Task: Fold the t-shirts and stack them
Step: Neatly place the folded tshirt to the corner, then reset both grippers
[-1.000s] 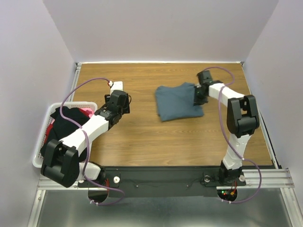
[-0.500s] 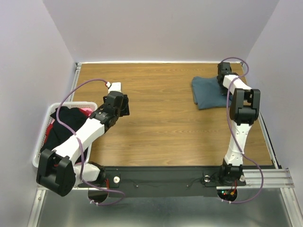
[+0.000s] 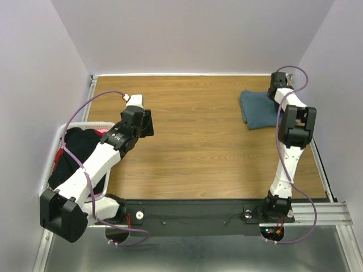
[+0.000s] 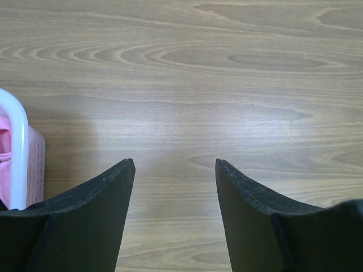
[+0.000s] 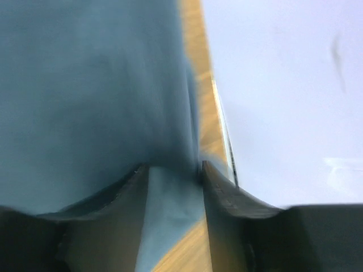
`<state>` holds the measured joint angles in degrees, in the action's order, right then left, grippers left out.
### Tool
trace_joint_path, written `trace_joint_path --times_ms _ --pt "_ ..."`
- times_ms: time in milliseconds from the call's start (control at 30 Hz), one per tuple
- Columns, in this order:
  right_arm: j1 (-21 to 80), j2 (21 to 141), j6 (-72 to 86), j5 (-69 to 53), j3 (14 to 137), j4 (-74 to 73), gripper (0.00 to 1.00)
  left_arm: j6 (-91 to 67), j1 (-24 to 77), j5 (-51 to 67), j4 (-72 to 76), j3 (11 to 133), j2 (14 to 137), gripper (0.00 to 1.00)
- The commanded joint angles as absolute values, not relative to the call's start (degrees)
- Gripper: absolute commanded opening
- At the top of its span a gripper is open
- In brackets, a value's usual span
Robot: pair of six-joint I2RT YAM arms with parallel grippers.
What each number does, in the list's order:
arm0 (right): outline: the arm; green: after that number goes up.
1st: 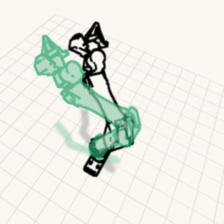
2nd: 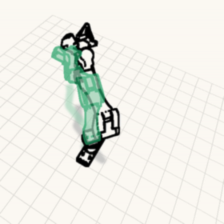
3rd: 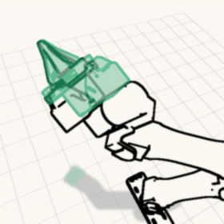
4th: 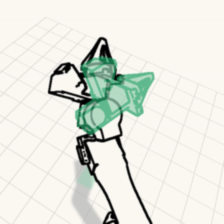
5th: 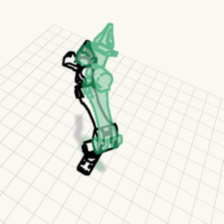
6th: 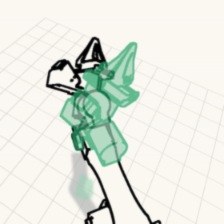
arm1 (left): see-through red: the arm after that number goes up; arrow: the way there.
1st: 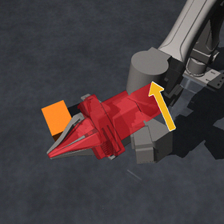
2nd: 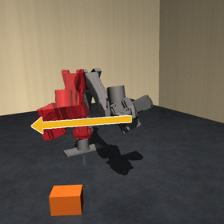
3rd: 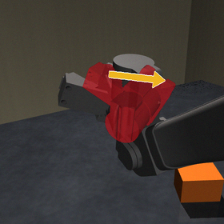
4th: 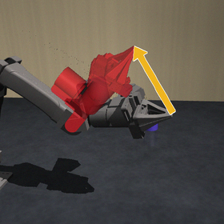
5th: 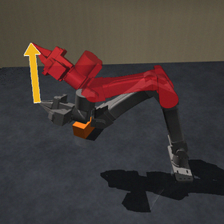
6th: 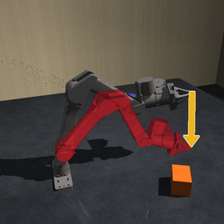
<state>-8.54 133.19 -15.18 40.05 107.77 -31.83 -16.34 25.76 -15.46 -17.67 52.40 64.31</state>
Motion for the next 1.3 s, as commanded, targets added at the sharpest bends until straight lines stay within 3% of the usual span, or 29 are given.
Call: trace_joint_path --times_ms 0,133,300,600,700,733,833,1100,1267 --pt "-9.9 127.7 -11.0 43.1 106.5 -29.5 0.55 -16.2 25.6 -16.2 -18.0 53.7 61.8 0.70" --pt "-9.9 120.4 -6.4 46.1 101.8 -29.6 0.79 -16.4 25.6 -19.3 -18.5 54.3 59.9 0.70" --pt "-9.9 105.8 -1.2 45.1 95.4 -29.5 0.99 -17.5 25.6 -23.8 -20.2 57.0 56.3 0.70" --pt "-9.9 67.1 11.2 32.7 82.8 -28.0 1.00 -19.1 25.6 -36.2 -19.6 61.0 42.9 0.74" --pt "-8.4 58.9 12.6 33.6 77.2 -25.6 1.00 -17.7 25.6 -39.2 -17.8 59.9 37.8 0.83" --pt "-7.6 55.0 12.0 34.4 75.6 -25.2 1.00 -17.2 25.6 -39.9 -16.8 59.4 36.5 0.92" --pt "-3.3 47.3 8.4 31.1 72.9 -25.2 1.00 -15.6 25.6 -42.3 -15.5 57.7 30.9 0.99" --pt "-1.3 24.6 3.1 27.8 60.9 -24.4 1.00 -12.6 25.6 -40.9 -12.9 53.8 14.6 0.99" --pt "-0.4 21.0 1.0 29.5 59.0 -24.8 1.00 -12.0 25.6 -46.0 -9.1 48.4 7.1 0.99"
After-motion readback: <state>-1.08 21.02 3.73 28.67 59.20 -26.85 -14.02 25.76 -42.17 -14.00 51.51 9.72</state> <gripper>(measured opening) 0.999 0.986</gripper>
